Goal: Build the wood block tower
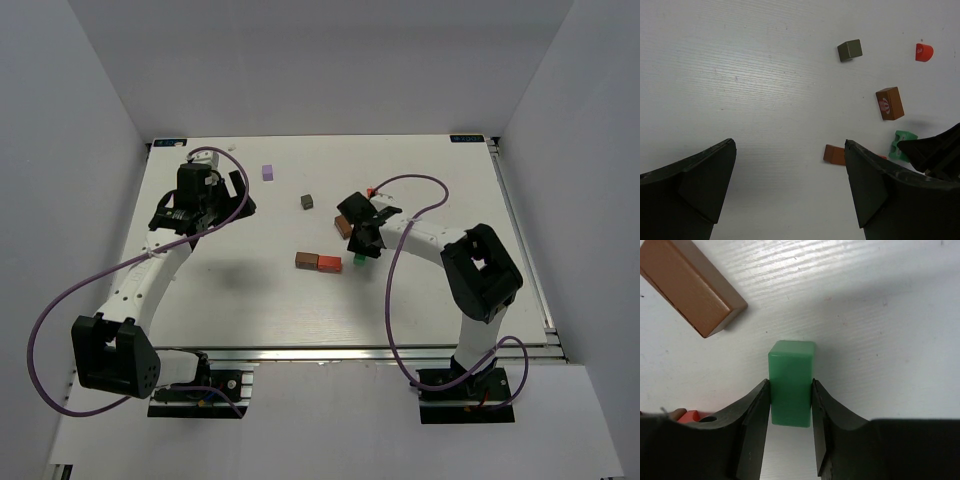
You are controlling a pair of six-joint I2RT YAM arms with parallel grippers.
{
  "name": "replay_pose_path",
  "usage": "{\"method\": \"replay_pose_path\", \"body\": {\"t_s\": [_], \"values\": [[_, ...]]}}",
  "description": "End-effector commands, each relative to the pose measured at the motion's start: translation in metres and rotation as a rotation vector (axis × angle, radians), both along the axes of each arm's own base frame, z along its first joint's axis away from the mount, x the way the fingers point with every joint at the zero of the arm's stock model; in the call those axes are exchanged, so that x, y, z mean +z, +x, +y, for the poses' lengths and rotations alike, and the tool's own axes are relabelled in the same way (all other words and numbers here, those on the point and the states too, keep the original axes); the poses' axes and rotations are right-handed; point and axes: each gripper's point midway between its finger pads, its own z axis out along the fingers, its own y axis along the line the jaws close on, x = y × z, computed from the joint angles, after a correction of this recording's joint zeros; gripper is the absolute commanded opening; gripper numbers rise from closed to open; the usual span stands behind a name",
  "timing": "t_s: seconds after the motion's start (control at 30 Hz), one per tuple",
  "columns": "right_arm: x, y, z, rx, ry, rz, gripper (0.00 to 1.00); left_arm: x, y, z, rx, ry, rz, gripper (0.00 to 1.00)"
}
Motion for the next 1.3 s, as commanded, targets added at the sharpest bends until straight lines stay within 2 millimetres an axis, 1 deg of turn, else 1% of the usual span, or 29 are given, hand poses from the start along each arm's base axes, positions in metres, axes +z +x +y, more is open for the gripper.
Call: {"method": "replay_pose_path", "body": {"t_s": [0.0, 0.03, 0.07, 0.1, 0.13, 0.17, 0.2, 0.23, 0.27, 0.3, 0.33, 0.37, 0.43, 0.5, 0.53, 0.57, 0.6, 0.63, 0.67, 0.73, 0.8, 0.83, 0.9, 0.93, 0.97, 1.1, 1.17, 1.2, 1.27], "values": [[0.028, 0.021, 0.008, 0.106, -0.020, -0.120, 0.15, 0.013, -0.003, 0.001, 0.000, -0.002, -0.037, 0.98], [0.034, 0.025, 0.009, 0.239, -0.067, -0.154, 0.15, 0.013, -0.002, 0.001, 0.000, -0.002, -0.041, 0.98], [0.049, 0.026, 0.023, 0.359, -0.028, -0.195, 0.16, 0.013, -0.003, 0.001, -0.002, -0.002, -0.041, 0.98], [0.061, 0.035, 0.037, 0.467, 0.001, -0.279, 0.16, 0.013, -0.002, 0.001, 0.001, 0.000, -0.038, 0.98], [0.073, 0.035, 0.048, 0.600, 0.006, -0.332, 0.17, 0.012, -0.003, 0.001, -0.002, 0.002, -0.035, 0.98], [0.089, 0.031, 0.056, 0.805, -0.036, -0.390, 0.17, 0.013, -0.002, 0.001, 0.000, 0.002, -0.035, 0.98], [0.098, 0.030, 0.062, 0.894, -0.046, -0.429, 0.17, 0.012, -0.003, 0.001, -0.004, 0.002, -0.032, 0.98], [0.108, 0.017, 0.073, 1.065, -0.024, -0.460, 0.16, 0.013, -0.003, 0.000, -0.010, -0.003, -0.031, 0.98], [0.112, 0.013, 0.074, 1.235, -0.106, -0.511, 0.19, 0.014, -0.003, -0.001, -0.013, -0.006, -0.034, 0.98], [0.109, 0.002, 0.076, 1.340, -0.110, -0.507, 0.20, 0.016, -0.004, -0.002, -0.020, -0.009, -0.043, 0.98], [0.117, -0.007, 0.083, 1.438, -0.087, -0.535, 0.20, 0.017, -0.004, -0.002, -0.019, -0.008, -0.046, 0.98], [0.120, -0.009, 0.086, 1.532, -0.122, -0.567, 0.20, 0.019, -0.004, -0.001, -0.015, -0.007, -0.051, 0.98], [0.126, -0.023, 0.092, 1.666, -0.090, -0.559, 0.20, 0.020, -0.005, 0.001, -0.008, 0.002, -0.054, 0.98], [0.131, -0.029, 0.096, 1.785, -0.103, -0.571, 0.18, 0.022, -0.005, 0.002, -0.007, 0.004, -0.061, 0.98], [0.124, -0.035, 0.096, 1.825, -0.071, -0.525, 0.18, 0.023, -0.006, 0.002, -0.006, 0.006, -0.061, 0.98], [0.138, -0.032, 0.103, 1.848, -0.073, -0.549, 0.18, 0.024, -0.005, 0.002, -0.009, 0.006, -0.064, 0.98], [0.142, -0.032, 0.106, 1.881, -0.081, -0.554, 0.19, 0.023, -0.005, 0.002, -0.007, 0.007, -0.063, 0.98], [0.137, -0.032, 0.108, 1.893, -0.073, -0.524, 0.19, 0.024, -0.006, 0.003, -0.008, 0.008, -0.065, 0.98], [0.145, -0.032, 0.113, 1.904, -0.077, -0.525, 0.20, 0.024, -0.006, 0.003, -0.006, 0.009, -0.065, 0.98], [0.142, -0.029, 0.116, 1.906, -0.102, -0.511, 0.20, 0.025, -0.005, 0.003, -0.006, 0.013, -0.066, 0.98], [0.143, -0.031, 0.123, 1.924, -0.109, -0.512, 0.20, 0.023, -0.005, 0.004, -0.002, 0.015, -0.063, 0.98], [0.137, -0.031, 0.125, 1.937, -0.108, -0.491, 0.20, 0.024, -0.006, 0.004, -0.005, 0.015, -0.065, 0.98], [0.135, -0.038, 0.129, 1.955, -0.108, -0.446, 0.20, 0.024, -0.005, 0.005, -0.001, 0.017, -0.063, 0.98], [0.127, -0.037, 0.130, 1.954, -0.116, -0.412, 0.20, 0.023, -0.006, 0.004, -0.003, 0.017, -0.062, 0.98], [0.125, -0.040, 0.131, 1.954, -0.114, -0.396, 0.21, 0.024, -0.006, 0.004, -0.002, 0.018, -0.062, 0.98], [0.115, -0.040, 0.129, 1.934, -0.146, -0.353, 0.22, 0.023, -0.005, 0.005, 0.000, 0.018, -0.062, 0.98], [0.106, -0.042, 0.127, 1.929, -0.152, -0.326, 0.22, 0.022, -0.006, 0.004, -0.002, 0.020, -0.058, 0.98], [0.106, -0.043, 0.127, 1.932, -0.153, -0.326, 0.22, 0.023, -0.006, 0.005, -0.001, 0.020, -0.059, 0.98], [0.099, -0.041, 0.126, 1.930, -0.170, -0.321, 0.22, 0.022, -0.005, 0.004, -0.002, 0.018, -0.059, 0.98]]}}
